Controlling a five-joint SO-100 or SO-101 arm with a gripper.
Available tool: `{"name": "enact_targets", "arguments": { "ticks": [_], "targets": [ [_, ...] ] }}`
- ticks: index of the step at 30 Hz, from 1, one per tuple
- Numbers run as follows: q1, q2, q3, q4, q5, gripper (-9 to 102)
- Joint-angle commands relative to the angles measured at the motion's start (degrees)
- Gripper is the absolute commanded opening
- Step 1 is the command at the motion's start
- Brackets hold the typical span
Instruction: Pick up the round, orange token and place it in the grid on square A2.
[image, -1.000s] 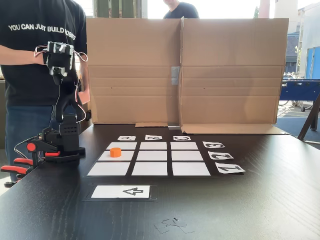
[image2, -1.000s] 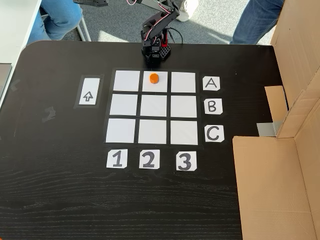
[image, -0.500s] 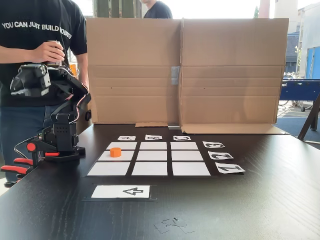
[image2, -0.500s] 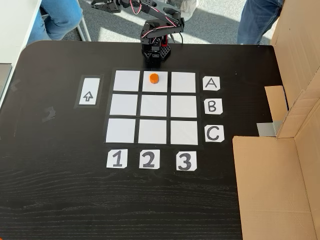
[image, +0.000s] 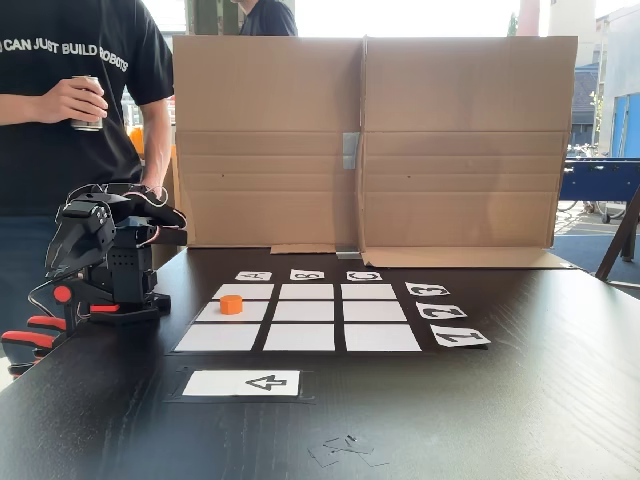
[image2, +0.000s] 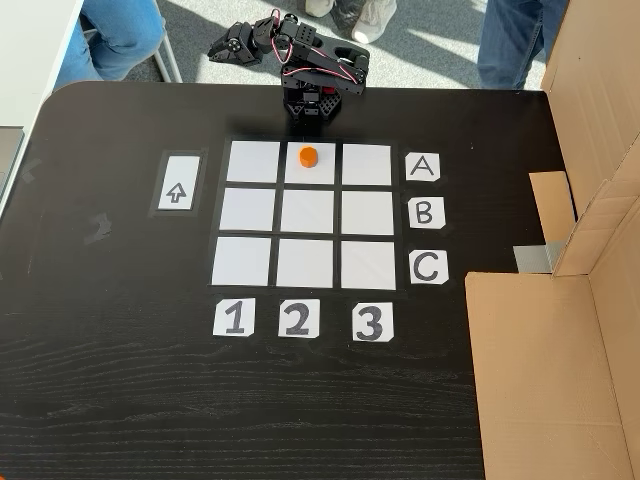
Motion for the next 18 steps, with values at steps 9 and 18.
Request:
{"name": "enact_targets", "arguments": {
  "ticks": [9,18],
  "targets": [
    [1.23,0.53,1.58,-0.18,-0.70,0],
    [0.97,0.53,1.58,-0.35,-0.70,-1]
  ]
}}
